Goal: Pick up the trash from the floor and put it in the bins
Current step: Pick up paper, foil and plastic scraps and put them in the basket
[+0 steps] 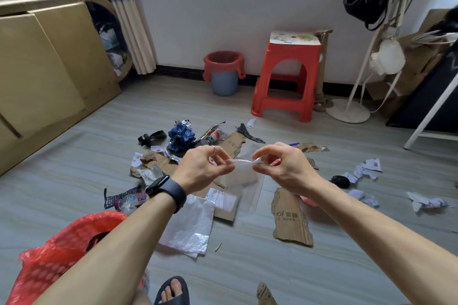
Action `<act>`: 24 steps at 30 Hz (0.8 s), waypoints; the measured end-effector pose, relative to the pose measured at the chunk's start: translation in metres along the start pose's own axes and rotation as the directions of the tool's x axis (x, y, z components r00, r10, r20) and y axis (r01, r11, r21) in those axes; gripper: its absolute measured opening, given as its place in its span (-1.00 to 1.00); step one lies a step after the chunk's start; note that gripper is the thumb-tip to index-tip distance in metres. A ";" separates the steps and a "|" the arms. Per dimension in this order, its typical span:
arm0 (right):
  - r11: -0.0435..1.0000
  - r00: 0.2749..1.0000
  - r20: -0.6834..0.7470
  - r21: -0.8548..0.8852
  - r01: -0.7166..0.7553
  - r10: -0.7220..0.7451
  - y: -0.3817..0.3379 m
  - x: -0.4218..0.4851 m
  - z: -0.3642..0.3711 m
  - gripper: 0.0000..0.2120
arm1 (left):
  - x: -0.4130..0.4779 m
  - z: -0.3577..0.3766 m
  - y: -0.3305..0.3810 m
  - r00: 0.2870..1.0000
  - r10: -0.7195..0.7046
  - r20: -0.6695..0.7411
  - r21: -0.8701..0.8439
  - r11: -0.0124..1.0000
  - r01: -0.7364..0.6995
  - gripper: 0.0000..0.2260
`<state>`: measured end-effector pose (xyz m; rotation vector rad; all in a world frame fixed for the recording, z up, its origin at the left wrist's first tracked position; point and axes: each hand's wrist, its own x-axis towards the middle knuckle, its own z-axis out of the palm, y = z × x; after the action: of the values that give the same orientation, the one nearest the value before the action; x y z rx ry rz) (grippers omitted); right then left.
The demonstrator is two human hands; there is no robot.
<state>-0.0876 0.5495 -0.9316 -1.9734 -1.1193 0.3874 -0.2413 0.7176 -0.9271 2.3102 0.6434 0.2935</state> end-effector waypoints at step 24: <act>0.969 0.890 0.454 -0.234 0.080 0.036 -0.040 0.022 0.167 -0.39 | -0.140 -0.081 -0.195 0.895 -0.277 -0.350 0.505 0.748 0.429 -0.78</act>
<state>-0.1987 0.6623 -1.0009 -2.1439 -1.5472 0.7619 -0.4620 0.8123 -1.0073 2.6540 1.4610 0.2334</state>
